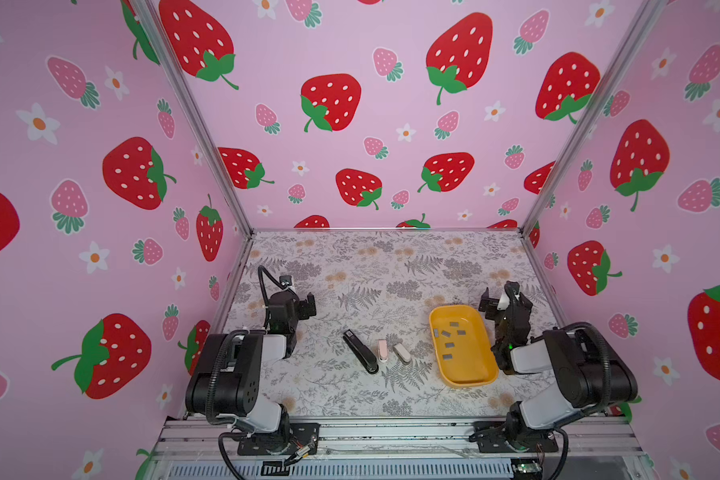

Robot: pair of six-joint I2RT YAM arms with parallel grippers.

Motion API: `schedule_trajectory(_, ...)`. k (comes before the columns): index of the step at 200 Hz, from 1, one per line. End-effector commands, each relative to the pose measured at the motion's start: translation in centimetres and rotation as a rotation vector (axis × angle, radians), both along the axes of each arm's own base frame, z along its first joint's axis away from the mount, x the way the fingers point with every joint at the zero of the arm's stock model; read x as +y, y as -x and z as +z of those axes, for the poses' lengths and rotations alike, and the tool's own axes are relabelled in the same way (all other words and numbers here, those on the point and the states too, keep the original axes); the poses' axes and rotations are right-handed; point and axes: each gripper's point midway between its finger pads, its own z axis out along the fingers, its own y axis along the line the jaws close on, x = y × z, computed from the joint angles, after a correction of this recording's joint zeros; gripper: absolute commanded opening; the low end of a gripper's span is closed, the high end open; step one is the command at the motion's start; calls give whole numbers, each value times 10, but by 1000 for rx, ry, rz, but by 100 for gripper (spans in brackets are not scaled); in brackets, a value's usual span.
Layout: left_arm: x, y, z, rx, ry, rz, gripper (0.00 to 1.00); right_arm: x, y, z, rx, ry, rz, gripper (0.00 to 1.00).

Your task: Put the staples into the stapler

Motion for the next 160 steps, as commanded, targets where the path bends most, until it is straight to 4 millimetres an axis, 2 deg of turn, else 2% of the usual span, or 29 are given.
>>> schedule_trajectory(1, 2, -7, 10, -36, -5, 1, 99, -1, 0, 4, -19, 11, -10, 99)
schedule_trajectory(15, 3, -7, 10, -37, 9, -4, 99, -1, 0, 5, -20, 9, -9, 99)
schedule_trajectory(34, -6, -9, 9, -27, 30, -73, 99, -1, 0, 4, -20, 10, -8, 99)
schedule_trajectory(136, -8, -6, 10, -43, 38, -92, 99, 3, 5, 9, -41, 28, -4, 99)
schedule_trajectory(160, -14, -7, 10, -39, 36, -127, 99, 6, 7, 10, -46, 42, -5, 99)
